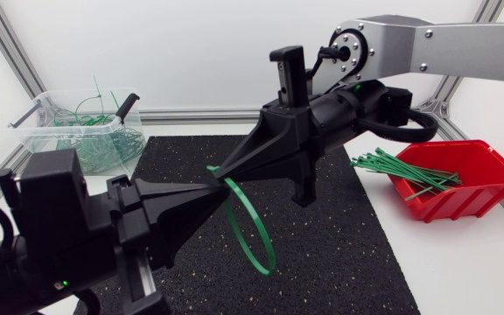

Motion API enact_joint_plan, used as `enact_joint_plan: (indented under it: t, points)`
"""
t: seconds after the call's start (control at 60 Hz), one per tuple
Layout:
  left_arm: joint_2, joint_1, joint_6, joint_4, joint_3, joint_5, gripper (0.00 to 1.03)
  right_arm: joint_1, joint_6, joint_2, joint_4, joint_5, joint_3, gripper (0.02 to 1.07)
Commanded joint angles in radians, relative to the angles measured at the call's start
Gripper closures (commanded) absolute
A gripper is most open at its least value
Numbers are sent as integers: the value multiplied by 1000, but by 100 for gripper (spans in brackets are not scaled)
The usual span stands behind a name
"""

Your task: Take a green cable tie from the red box, thread the tail through the head to close it, then place it in the transparent bin on the left.

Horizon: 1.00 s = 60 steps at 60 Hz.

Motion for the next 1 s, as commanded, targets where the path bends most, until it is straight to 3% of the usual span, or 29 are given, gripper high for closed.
enact_joint_plan:
  t: [0.0, 0.15, 0.233, 0.333, 0.4, 0.517, 0.683, 0.867, 0.983]
  points:
    - [-18, -32, 30, 21, -19, 1, 100, 7, -1, 36, -13, -49, 13, 101]
    - [-14, -30, 40, 13, -18, -4, 100, 14, -13, 26, -30, -35, 17, 92]
    - [-20, -4, 40, -4, -18, 12, 100, 11, -18, 6, -33, -32, 17, 81]
    - [-27, 102, 40, -39, -11, 99, 100, 2, -21, -19, -42, -23, 14, 70]
    - [-27, 157, 40, -61, -5, 145, 100, -6, -44, -25, -72, -22, 11, 49]
    - [-23, 241, 40, -99, 7, 253, 100, -21, -62, -36, -89, -17, 14, 35]
    - [-11, 267, 48, -154, 35, 346, 100, -70, -78, -2, -81, 0, 31, 34]
    - [-12, 260, 46, -153, 39, 355, 100, -73, -93, 90, -75, 18, 65, 35]
    - [-20, 249, 46, -154, 38, 357, 100, -49, -93, 122, -69, 26, 94, 45]
